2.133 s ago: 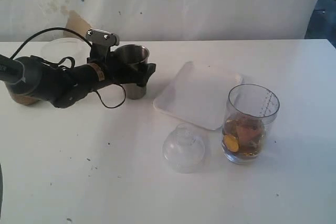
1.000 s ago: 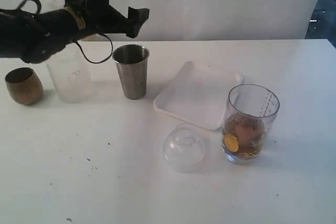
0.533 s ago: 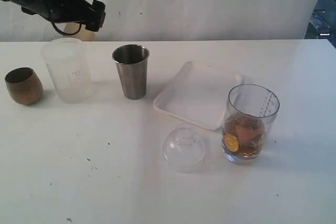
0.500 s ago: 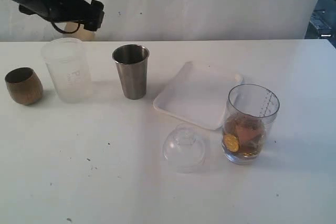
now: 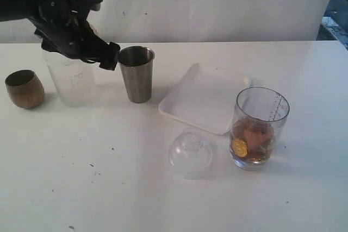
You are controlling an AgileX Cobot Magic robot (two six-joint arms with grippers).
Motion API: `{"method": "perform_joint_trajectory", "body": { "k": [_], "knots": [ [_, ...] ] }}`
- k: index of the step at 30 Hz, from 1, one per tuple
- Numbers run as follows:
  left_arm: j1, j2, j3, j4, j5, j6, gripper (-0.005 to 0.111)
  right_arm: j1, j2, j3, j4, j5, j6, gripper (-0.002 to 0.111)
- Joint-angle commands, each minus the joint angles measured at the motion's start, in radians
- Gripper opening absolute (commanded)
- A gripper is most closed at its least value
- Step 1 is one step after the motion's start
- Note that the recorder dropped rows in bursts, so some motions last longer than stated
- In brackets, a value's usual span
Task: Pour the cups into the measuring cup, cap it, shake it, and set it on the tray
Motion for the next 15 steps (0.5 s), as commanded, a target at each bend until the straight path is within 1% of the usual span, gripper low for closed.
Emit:
{"method": "perform_joint_trajectory", "body": {
  "k": [1, 9, 11, 12, 13, 14, 15],
  "knots": [
    [-0.002, 0.03, -0.005, 0.106, -0.032, -0.092, 0.105, 0.005, -0.005, 0.001, 0.0, -0.002, 0.001, 0.0],
    [-0.002, 0.037, -0.005, 0.125, -0.007, -0.069, 0.104, 0.005, -0.005, 0.001, 0.0, -0.002, 0.001, 0.0],
    [-0.002, 0.037, -0.005, 0.125, -0.001, -0.069, 0.09, 0.005, -0.005, 0.001, 0.0, -0.002, 0.001, 0.0],
    [-0.002, 0.037, -0.005, 0.125, 0.002, -0.067, 0.075, 0.005, -0.005, 0.001, 0.0, -0.002, 0.001, 0.0],
    [-0.002, 0.037, -0.003, 0.125, 0.002, -0.061, 0.065, 0.005, -0.005, 0.001, 0.0, -0.002, 0.001, 0.0],
    [-0.002, 0.037, -0.003, 0.112, 0.006, -0.021, 0.046, 0.005, -0.005, 0.001, 0.0, -0.002, 0.001, 0.0],
    [-0.002, 0.037, -0.003, 0.079, 0.008, 0.011, 0.035, 0.005, -0.005, 0.001, 0.0, -0.002, 0.001, 0.0]
  ]
}}
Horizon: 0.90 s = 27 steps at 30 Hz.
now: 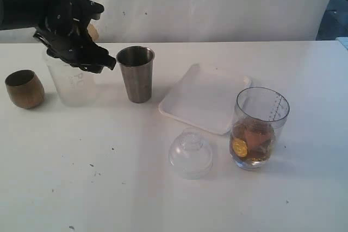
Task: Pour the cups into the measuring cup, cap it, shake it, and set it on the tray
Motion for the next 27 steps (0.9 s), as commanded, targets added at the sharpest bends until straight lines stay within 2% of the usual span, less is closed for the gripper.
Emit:
{"method": "perform_joint_trajectory", "body": {
  "k": [1, 5, 11, 23, 27],
  "knots": [
    [-0.002, -0.003, -0.003, -0.056, 0.014, 0.085, 0.029, 0.005, -0.005, 0.001, 0.0, -0.002, 0.001, 0.0],
    [-0.002, -0.005, -0.003, -0.078, 0.047, 0.105, 0.0, 0.005, -0.005, 0.001, 0.0, -0.002, 0.001, 0.0],
    [-0.002, -0.013, -0.003, -0.113, 0.089, 0.157, 0.0, 0.005, -0.005, 0.001, 0.0, -0.002, 0.001, 0.0],
    [-0.004, -0.148, -0.037, -0.363, 0.239, 0.329, 0.0, 0.005, -0.005, 0.001, 0.0, -0.002, 0.001, 0.0],
    [-0.032, -0.186, -0.008, -0.465, 0.291, 0.399, 0.0, 0.005, -0.005, 0.001, 0.0, -0.002, 0.001, 0.0]
  ]
}}
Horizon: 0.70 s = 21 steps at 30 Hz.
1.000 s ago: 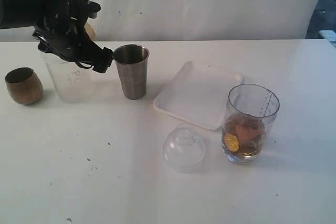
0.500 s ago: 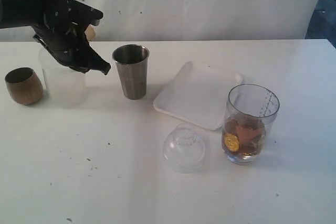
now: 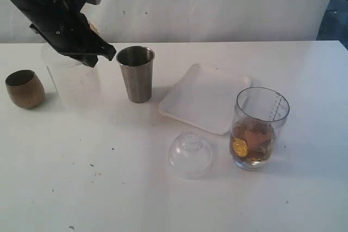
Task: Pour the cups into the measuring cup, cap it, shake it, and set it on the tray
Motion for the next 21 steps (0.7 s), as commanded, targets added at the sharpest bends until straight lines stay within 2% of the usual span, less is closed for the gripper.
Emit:
{"method": "perform_joint_trajectory", "body": {
  "k": [1, 9, 15, 21],
  "knots": [
    [-0.042, -0.052, 0.041, -0.099, 0.047, 0.063, 0.0, 0.005, -0.005, 0.001, 0.0, -0.002, 0.001, 0.0],
    [-0.196, -0.088, 0.184, -0.095, -0.038, 0.061, 0.0, 0.005, -0.005, 0.001, 0.0, -0.002, 0.001, 0.0],
    [-0.212, -0.088, 0.28, -0.077, -0.163, 0.051, 0.0, 0.005, -0.005, 0.001, 0.0, -0.002, 0.001, 0.0],
    [-0.21, -0.088, 0.301, -0.025, -0.156, 0.072, 0.0, 0.005, -0.005, 0.001, 0.0, -0.002, 0.001, 0.0]
  ]
}}
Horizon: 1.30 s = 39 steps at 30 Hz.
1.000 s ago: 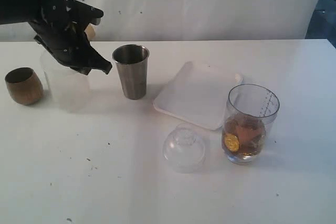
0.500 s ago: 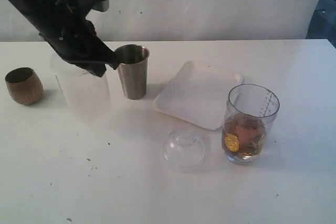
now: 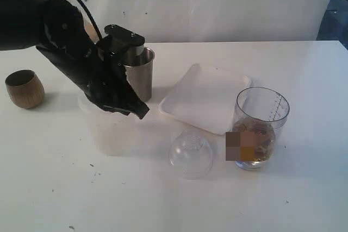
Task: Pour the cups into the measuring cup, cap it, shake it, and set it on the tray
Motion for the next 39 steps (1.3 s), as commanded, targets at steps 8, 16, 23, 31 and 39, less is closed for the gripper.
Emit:
{"method": "perform_joint_trajectory", "body": {
  "k": [8, 16, 23, 31, 39],
  "knots": [
    [-0.002, -0.009, 0.003, 0.033, 0.069, 0.073, 0.005, 0.005, -0.005, 0.001, 0.0, -0.002, 0.001, 0.0],
    [-0.002, -0.018, -0.021, 0.037, 0.051, 0.026, 0.101, 0.005, -0.005, 0.001, 0.0, -0.002, 0.001, 0.0],
    [-0.002, -0.061, -0.072, 0.037, 0.053, 0.031, 0.105, 0.005, -0.005, 0.001, 0.0, -0.002, 0.001, 0.0],
    [-0.015, -0.158, -0.114, -0.067, 0.117, 0.058, 0.105, 0.005, -0.005, 0.001, 0.0, -0.002, 0.001, 0.0],
    [-0.211, -0.152, -0.112, -0.124, 0.138, 0.178, 0.105, 0.005, -0.005, 0.001, 0.0, -0.002, 0.001, 0.0]
  ]
}}
